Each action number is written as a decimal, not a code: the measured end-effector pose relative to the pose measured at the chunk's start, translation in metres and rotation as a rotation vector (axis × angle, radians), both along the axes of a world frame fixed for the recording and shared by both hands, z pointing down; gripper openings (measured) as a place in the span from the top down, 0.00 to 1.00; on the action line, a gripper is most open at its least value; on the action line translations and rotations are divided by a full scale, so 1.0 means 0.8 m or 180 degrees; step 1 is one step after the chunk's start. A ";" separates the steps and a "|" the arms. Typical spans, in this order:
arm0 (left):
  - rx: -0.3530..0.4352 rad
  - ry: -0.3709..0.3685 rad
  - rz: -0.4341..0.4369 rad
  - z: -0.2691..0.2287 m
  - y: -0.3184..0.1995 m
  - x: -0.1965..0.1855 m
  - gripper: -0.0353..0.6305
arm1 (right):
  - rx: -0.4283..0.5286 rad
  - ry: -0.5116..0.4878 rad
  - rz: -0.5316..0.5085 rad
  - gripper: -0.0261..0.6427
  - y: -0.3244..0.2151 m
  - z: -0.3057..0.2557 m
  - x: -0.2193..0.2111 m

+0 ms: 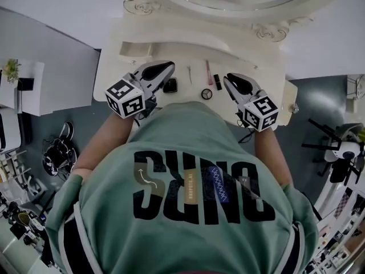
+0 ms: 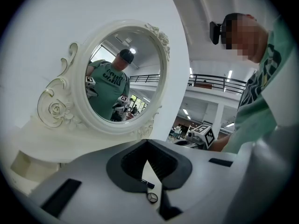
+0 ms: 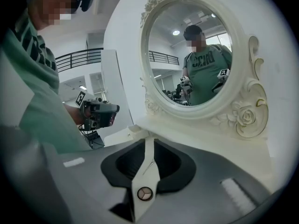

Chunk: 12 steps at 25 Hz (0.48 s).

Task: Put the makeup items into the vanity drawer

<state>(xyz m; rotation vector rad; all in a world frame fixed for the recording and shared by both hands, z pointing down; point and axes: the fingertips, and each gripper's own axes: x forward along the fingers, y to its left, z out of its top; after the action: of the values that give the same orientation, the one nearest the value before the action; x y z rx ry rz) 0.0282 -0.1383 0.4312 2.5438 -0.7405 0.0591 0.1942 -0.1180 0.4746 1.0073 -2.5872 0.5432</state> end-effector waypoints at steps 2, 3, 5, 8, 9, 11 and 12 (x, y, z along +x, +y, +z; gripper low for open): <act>-0.0023 -0.0060 0.0040 0.011 -0.002 0.004 0.94 | -0.0049 0.0109 -0.0058 0.84 0.000 0.018 -0.004; -0.0023 -0.0093 0.0069 0.018 -0.005 0.008 0.94 | -0.0067 0.0181 -0.0085 0.82 -0.001 0.029 -0.006; -0.0037 -0.0166 0.0154 0.034 -0.005 0.019 0.94 | -0.0136 0.0338 -0.0135 0.80 0.003 0.058 -0.009; -0.0107 -0.0252 0.0300 0.061 0.005 0.036 0.94 | -0.0312 0.0592 -0.0241 0.76 0.025 0.109 -0.017; -0.0127 -0.0276 0.0343 0.070 0.007 0.041 0.94 | -0.0361 0.0681 -0.0289 0.75 0.031 0.125 -0.022; -0.0169 -0.0330 0.0425 0.088 0.012 0.050 0.94 | -0.0454 0.0844 -0.0389 0.72 0.042 0.155 -0.032; -0.0198 -0.0357 0.0462 0.097 0.015 0.053 0.94 | -0.0502 0.0918 -0.0435 0.71 0.047 0.170 -0.035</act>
<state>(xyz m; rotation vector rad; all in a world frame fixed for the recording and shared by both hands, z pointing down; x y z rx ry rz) 0.0709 -0.1266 0.5087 2.5469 -0.5845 0.2710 0.1661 -0.0805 0.6107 0.7867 -2.2983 0.5155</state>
